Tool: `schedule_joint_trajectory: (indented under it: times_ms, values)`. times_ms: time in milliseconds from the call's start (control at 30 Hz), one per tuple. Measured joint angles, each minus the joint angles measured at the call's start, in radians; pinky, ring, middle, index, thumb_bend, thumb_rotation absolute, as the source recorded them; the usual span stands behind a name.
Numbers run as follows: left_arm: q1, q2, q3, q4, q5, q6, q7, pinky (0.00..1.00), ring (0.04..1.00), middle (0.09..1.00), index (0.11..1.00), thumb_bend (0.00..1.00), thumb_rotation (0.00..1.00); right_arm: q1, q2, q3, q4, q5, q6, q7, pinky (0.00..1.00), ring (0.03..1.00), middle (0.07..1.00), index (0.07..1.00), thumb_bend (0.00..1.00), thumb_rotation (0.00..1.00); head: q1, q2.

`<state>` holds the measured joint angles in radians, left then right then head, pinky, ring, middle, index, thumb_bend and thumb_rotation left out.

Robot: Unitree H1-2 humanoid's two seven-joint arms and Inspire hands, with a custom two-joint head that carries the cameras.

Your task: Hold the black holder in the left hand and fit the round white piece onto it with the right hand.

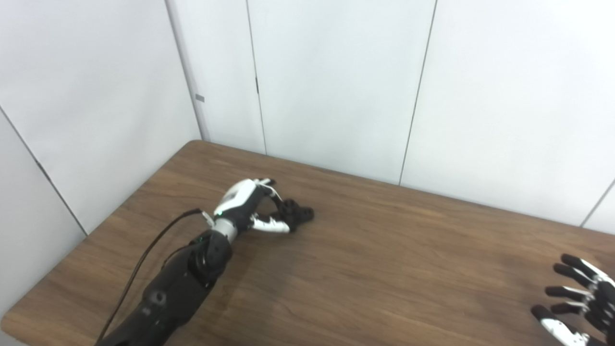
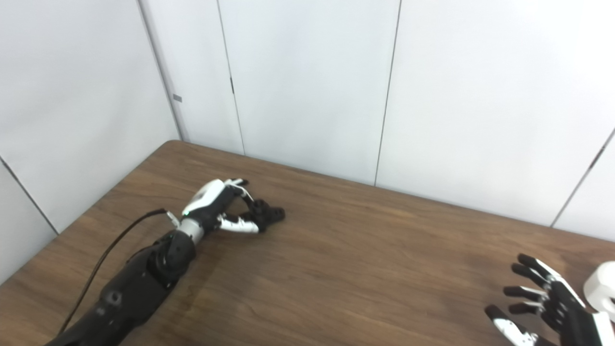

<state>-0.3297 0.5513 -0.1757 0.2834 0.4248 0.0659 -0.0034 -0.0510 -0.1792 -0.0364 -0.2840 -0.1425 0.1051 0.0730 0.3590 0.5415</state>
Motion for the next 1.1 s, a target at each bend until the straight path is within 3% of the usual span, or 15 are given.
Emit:
schedule_joint_trajectory:
  times_ms: [267,367,533,867,1100]
  values:
    - [0.055,-0.001,-0.068,-0.119,0.009,-0.108,-0.064,1.0,1.0,0.94,0.483,0.52,0.06,-0.021,0.017,0.004,0.048,0.009,-0.024,-0.002,0.54,0.67,0.777,0.801,0.35,0.0,-0.057,0.012]
    - [0.072,-0.015,-0.1,-0.156,0.02,-0.161,-0.078,1.0,1.0,0.929,0.482,0.52,0.06,-0.022,0.022,0.007,0.048,0.0,-0.029,-0.007,0.53,0.657,0.768,0.793,0.37,0.1,-0.089,0.02]
    - [0.097,-0.083,-0.15,-0.203,0.05,-0.222,-0.087,1.0,1.0,0.919,0.482,0.52,0.06,-0.024,0.023,0.008,0.07,-0.005,-0.068,-0.02,0.52,0.654,0.76,0.788,0.42,0.21,-0.109,0.025]
    - [0.103,-0.184,-0.214,-0.187,0.08,-0.313,-0.095,0.99,1.0,0.928,0.482,0.52,0.06,-0.025,0.023,0.013,0.098,-0.023,-0.101,-0.04,0.51,0.633,0.746,0.777,0.5,0.35,-0.169,0.054]
    - [0.093,-0.203,-0.222,-0.16,0.103,-0.341,-0.085,0.96,0.999,0.93,0.482,0.52,0.06,-0.031,0.023,0.016,0.116,-0.013,-0.113,-0.04,0.52,0.63,0.751,0.784,0.54,0.37,-0.253,0.077]
